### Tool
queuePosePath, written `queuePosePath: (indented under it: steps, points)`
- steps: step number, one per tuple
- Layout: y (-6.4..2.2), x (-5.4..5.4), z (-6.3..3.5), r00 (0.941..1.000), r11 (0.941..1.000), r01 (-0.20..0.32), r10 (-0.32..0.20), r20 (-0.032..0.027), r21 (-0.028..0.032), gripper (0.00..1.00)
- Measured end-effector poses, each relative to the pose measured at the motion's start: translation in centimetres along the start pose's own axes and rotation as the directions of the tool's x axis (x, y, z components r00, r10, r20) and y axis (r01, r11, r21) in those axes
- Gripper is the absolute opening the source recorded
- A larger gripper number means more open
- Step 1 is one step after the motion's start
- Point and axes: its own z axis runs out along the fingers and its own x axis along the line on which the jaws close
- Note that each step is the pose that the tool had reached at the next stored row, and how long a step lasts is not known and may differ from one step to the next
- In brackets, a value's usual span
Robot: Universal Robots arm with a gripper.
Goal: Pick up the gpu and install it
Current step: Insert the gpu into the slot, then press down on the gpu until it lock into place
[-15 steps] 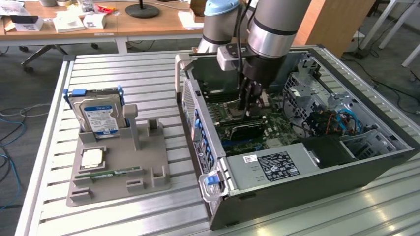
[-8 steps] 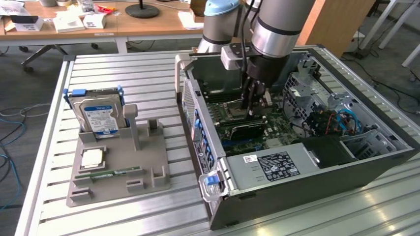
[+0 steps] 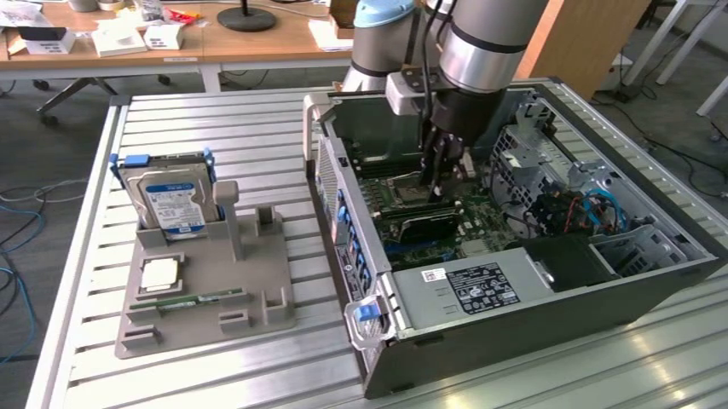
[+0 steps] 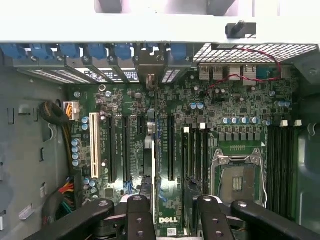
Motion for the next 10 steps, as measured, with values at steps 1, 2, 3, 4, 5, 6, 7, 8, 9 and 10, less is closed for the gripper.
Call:
queuePosePath:
  steps: [1, 2, 3, 4, 5, 6, 7, 8, 9, 10]
  points:
    - [0.00, 0.00, -0.10, 1.0000, 1.0000, 0.000, 0.000, 0.0004, 0.0000, 0.40]
    - [0.01, -0.01, -0.21, 1.0000, 1.0000, 0.000, 0.000, 0.0008, 0.0000, 0.40]
    - [0.01, -0.01, -0.31, 1.0000, 1.0000, 0.000, 0.000, 0.0014, -0.0001, 0.40]
    - [0.01, -0.01, -0.36, 1.0000, 1.0000, 0.000, 0.000, 0.0021, 0.0000, 0.40]
    - [0.01, -0.02, -0.40, 1.0000, 1.0000, 0.000, 0.000, 0.0032, -0.0001, 0.40]
    - [0.01, -0.02, -0.43, 1.0000, 1.0000, 0.000, 0.000, 0.0038, 0.0000, 0.40]
    - [0.01, -0.02, -0.43, 1.0000, 1.0000, 0.000, 0.000, 0.0042, 0.0000, 0.40]
    - [0.01, -0.02, -0.45, 1.0000, 1.0000, 0.000, 0.000, 0.0041, -0.0002, 0.40]
    - [0.00, -0.02, -0.45, 1.0000, 1.0000, 0.000, 0.000, 0.0041, -0.0001, 0.40]
    - [0.01, -0.02, -0.45, 1.0000, 1.0000, 0.000, 0.000, 0.0040, -0.0001, 0.40]
